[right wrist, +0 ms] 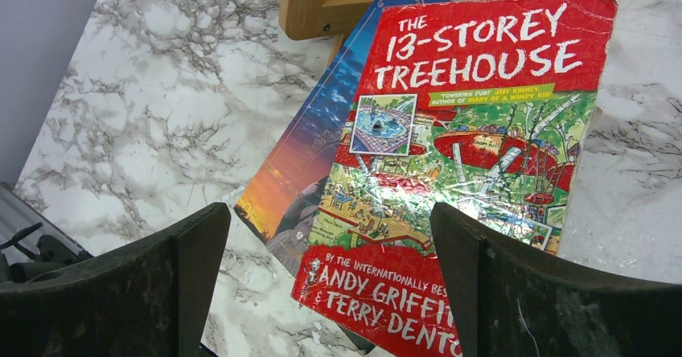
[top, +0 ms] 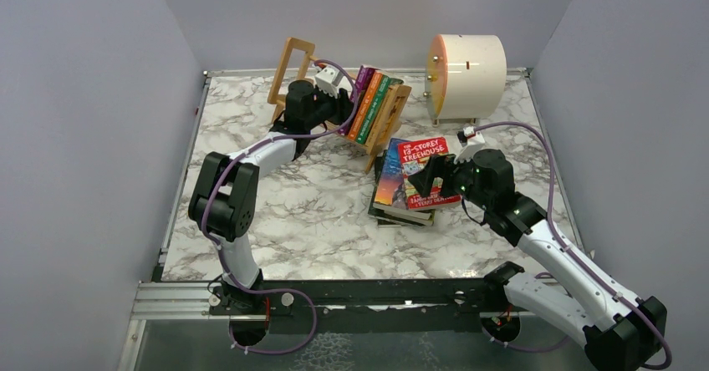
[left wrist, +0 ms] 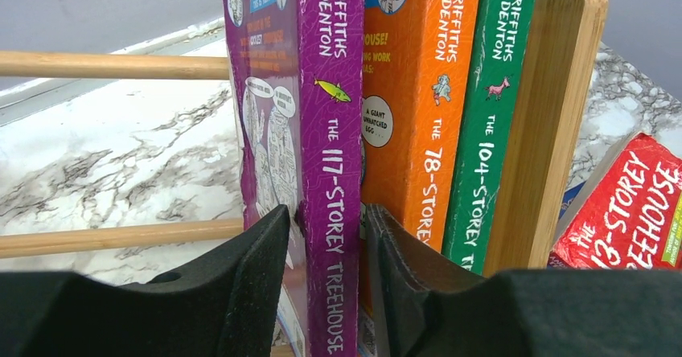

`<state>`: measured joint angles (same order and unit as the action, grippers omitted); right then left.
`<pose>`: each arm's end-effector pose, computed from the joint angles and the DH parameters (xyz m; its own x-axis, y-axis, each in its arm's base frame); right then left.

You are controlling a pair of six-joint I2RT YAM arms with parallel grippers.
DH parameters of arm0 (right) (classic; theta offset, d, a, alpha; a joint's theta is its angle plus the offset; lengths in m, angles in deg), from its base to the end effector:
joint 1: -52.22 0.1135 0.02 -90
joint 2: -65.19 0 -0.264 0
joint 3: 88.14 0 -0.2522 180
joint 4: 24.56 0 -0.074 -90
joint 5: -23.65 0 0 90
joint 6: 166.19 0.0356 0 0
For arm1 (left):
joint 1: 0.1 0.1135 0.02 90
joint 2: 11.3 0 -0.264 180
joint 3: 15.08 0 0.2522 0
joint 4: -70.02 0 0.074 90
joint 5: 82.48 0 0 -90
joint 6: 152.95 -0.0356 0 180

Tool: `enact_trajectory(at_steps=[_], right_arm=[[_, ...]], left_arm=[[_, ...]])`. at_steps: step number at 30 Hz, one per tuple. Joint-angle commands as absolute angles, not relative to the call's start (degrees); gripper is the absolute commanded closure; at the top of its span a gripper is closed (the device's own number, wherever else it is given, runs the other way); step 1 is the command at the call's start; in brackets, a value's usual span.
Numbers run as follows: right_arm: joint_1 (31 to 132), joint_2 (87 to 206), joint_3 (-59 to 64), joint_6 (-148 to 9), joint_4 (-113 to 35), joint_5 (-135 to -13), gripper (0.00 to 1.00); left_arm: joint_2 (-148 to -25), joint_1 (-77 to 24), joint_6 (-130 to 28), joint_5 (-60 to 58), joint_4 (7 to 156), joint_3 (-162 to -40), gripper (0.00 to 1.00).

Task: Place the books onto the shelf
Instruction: Place the book on the shelf.

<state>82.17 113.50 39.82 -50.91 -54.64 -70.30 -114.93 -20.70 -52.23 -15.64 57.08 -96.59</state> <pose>0.1671 0.0991 0.2784 -0.5833 0.1556 -0.7972 -0.3345 0.8484 0.4103 0.3894 -0.1613 0.2581 -0.2745 -0.0795 -0.9583 0.6472 0.7218 -0.2453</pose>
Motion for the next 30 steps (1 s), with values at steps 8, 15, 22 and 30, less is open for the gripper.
enact_trajectory(at_steps=[8,15,22,30], right_arm=[[82.5,112.9,40.0,-50.7,-53.5,-70.1,0.06],[82.5,113.0,40.1,-50.8,-53.5,-70.1,0.06],[82.5,112.6,40.3,-50.7,-53.7,-69.8,0.06],[82.4,112.8,40.4,-50.7,-53.6,-69.7,0.06]], left_arm=[[-113.5,-21.4,-52.8,-14.4,57.2,-96.6,0.62],[-113.0,-20.3,-52.8,-11.8,58.3,-96.6,0.62],[-112.6,-19.1,-52.2,-10.1,58.7,-96.6,0.62],[-111.9,-18.5,-52.1,-10.3,58.7,-96.5,0.62]])
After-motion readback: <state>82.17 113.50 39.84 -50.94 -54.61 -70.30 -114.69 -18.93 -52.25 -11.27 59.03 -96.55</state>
